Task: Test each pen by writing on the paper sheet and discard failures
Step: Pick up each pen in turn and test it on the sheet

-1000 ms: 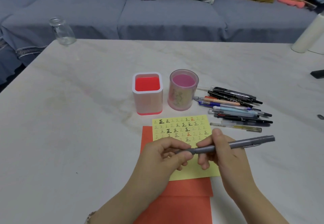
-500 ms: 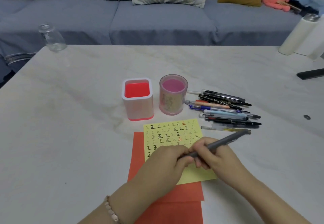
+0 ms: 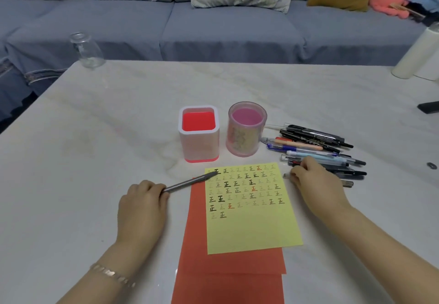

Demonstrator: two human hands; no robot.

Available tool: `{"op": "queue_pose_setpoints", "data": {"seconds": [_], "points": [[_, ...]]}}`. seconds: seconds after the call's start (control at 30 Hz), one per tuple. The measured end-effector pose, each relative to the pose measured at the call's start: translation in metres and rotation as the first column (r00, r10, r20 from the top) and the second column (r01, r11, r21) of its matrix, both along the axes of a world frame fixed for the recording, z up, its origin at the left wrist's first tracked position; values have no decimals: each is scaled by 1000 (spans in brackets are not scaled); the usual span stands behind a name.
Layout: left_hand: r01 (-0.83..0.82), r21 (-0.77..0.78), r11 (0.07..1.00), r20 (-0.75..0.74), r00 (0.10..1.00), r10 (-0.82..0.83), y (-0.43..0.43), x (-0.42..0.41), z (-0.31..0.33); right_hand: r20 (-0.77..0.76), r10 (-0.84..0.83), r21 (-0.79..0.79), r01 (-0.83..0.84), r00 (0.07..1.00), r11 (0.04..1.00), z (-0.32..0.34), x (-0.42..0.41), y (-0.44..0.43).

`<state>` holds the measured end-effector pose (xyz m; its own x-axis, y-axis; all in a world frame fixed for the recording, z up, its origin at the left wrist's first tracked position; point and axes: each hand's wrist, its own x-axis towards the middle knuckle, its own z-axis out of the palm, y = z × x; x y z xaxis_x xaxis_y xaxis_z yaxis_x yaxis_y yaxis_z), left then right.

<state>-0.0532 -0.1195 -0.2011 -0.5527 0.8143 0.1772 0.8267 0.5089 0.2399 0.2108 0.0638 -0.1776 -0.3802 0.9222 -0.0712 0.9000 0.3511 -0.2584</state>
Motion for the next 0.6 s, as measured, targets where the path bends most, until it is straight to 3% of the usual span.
{"op": "queue_pose_setpoints", "data": {"seconds": [0.1,0.17,0.2,0.27,0.33,0.37,0.43,0.5,0.6], "points": [[15,110,994,68,997,-23,12,12,4,-259,35,51,-22,965,998,17,3,-11],[110,238,965,244,955,-169,18,35,22,-382,195,191,-130,903,973,39,-1,-26],[151,292,944,374,891,-258,21,49,34,-459,259,230,-168,850,959,48,-4,-33],[241,354,904,550,728,-410,25,76,49,-731,234,136,-199,641,970,68,-15,-54],[321,375,869,619,611,-493,27,98,57,-921,106,11,-249,374,969,79,-26,-72],[346,396,851,613,591,-525,28,105,59,-965,30,-39,-254,260,966,80,-31,-78],[314,437,843,609,586,-534,30,112,61,-986,-103,-132,-237,134,963,81,-39,-87],[288,445,848,587,621,-519,29,113,59,-968,-216,-243,-243,130,939,78,-46,-91],[414,436,799,467,655,-594,25,109,57,-887,-267,-380,-267,377,886,65,-54,-93]]}}
